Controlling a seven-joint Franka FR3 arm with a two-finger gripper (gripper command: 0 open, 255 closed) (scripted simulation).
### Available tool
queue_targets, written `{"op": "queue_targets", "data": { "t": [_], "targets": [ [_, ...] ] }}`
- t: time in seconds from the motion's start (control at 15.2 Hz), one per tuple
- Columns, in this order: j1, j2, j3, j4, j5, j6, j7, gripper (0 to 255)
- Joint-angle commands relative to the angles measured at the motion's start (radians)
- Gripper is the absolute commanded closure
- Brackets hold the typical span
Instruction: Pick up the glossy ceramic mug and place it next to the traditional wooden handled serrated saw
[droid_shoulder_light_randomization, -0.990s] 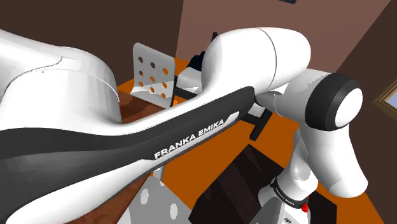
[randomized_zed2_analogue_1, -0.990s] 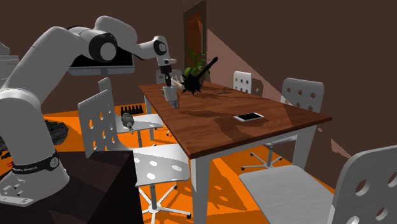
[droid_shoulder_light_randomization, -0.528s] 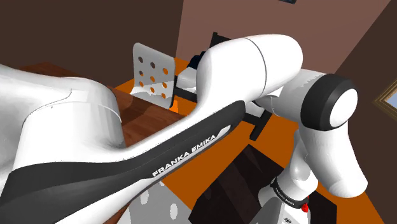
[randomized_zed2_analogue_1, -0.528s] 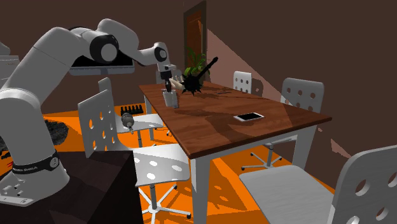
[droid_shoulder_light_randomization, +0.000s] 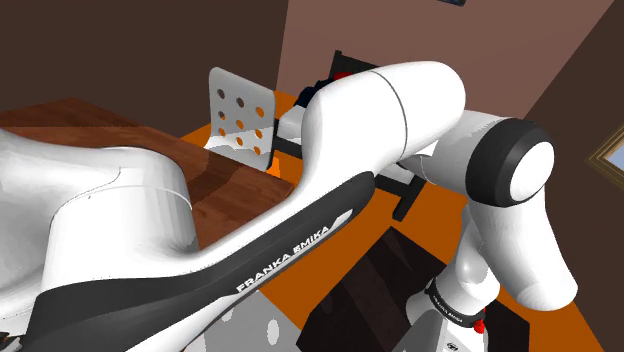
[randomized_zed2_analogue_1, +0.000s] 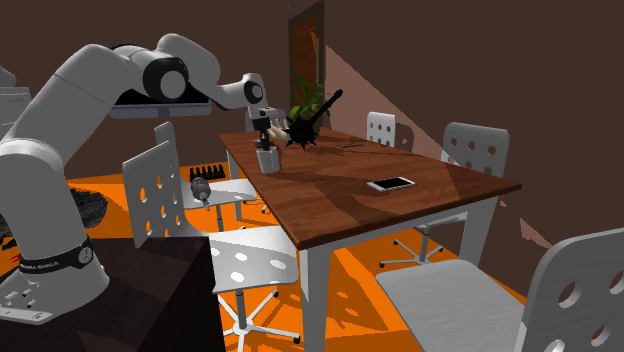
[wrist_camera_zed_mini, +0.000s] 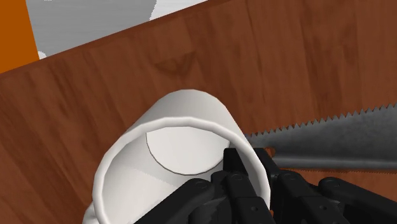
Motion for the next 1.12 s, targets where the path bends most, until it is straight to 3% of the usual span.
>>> {"op": "queue_targets", "data": {
  "t": [0.0,0.13,0.2,0.53,0.79,1.06],
  "targets": [
    [0.0,0.0,0.0,0.0,0.0,0.001,0.0,255],
    [0.0,0.0,0.0,0.0,0.0,0.001,0.0,255],
    [0.0,0.0,0.0,0.0,0.0,0.001,0.0,0],
    [0.0,0.0,0.0,0.0,0.0,0.001,0.0,0],
    [0.016,-0.035,0.014,0.069,0.021,-0.099,-0.017,0],
    [0.016,-0.035,0.014,0.069,0.021,-0.099,-0.017,0]
  ]
}}
